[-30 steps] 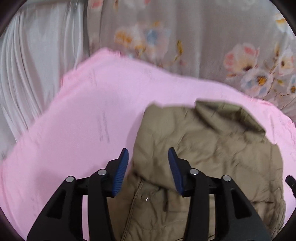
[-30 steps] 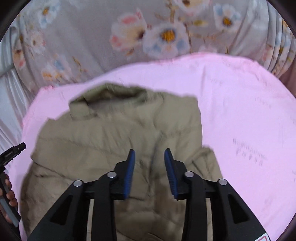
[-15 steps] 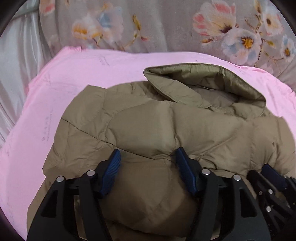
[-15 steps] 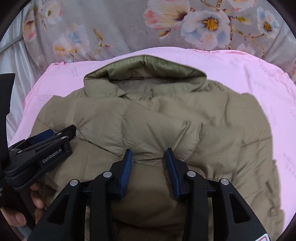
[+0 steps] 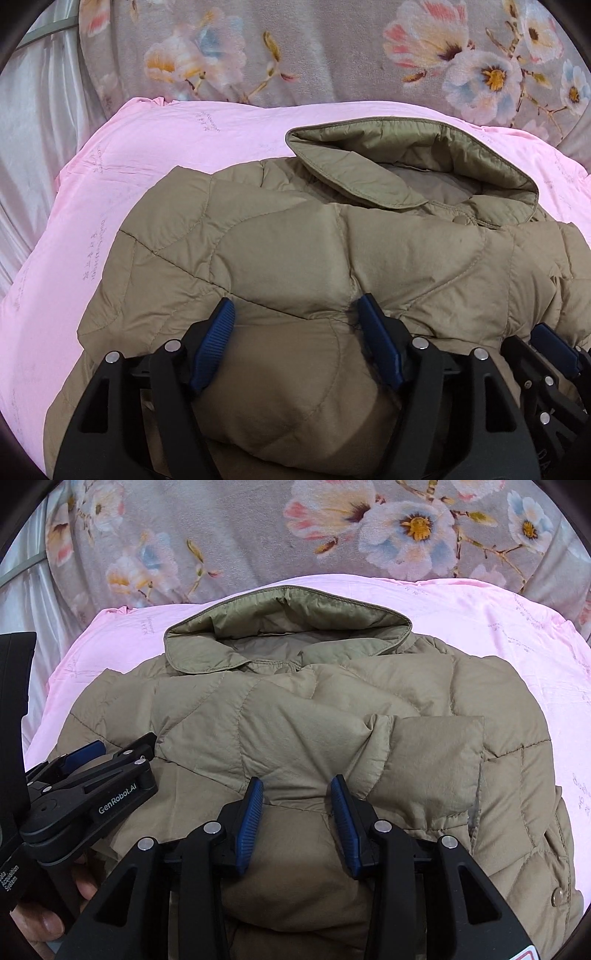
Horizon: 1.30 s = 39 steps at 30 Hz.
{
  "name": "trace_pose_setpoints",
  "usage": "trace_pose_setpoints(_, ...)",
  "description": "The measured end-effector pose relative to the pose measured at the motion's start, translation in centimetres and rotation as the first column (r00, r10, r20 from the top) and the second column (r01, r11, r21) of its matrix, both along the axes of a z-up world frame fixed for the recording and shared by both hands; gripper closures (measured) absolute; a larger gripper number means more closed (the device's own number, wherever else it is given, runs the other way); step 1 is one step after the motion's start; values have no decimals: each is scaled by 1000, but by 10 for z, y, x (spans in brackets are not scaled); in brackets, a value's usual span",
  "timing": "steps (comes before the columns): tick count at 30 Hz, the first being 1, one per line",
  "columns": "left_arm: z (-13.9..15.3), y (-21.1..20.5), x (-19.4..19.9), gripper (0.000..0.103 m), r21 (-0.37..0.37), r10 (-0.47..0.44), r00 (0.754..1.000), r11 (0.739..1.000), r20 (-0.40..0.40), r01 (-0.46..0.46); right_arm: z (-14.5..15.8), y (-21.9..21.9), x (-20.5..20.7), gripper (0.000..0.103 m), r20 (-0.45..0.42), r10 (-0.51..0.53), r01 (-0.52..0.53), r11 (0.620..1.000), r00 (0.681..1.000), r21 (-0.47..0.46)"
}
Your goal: Fold large clothes
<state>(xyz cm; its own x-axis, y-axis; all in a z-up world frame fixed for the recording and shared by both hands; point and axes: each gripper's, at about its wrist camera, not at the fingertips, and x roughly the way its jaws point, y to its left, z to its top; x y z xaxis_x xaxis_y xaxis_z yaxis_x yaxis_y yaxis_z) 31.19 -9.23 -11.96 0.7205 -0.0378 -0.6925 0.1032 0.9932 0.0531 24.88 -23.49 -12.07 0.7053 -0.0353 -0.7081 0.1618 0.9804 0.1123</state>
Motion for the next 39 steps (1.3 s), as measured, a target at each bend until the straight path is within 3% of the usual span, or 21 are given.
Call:
trace_pose_setpoints(14,-2,2,-5,33,-23,1,1000,1000,14,-1,-2,-3,-4,64,9,-12,12,999,1000,36)
trace_pose_setpoints(26,1,17,-73,33,-28,-27,999,999,26,28,0,11,-73,64,11,-35,34,998,999,51)
trace_pose_setpoints(32,2,24,-84,28,-49,-27,1000,998,13,28,4,11,-76,62,-4,-26,26,997,1000,66)
trace_pose_setpoints(34,8,29,-82,28,-89,-34,999,995,-2,34,14,2,-70,51,-16,1,1,989,1000,145)
trace_pose_setpoints(36,21,42,-72,26,-211,-53,998,977,-31,45,35,-18,-64,46,36,-10,2,979,999,202)
trace_pose_setpoints(39,45,62,-42,16,-382,-58,997,924,-51,34,62,-54,-43,34,88,-86,61,964,992,259)
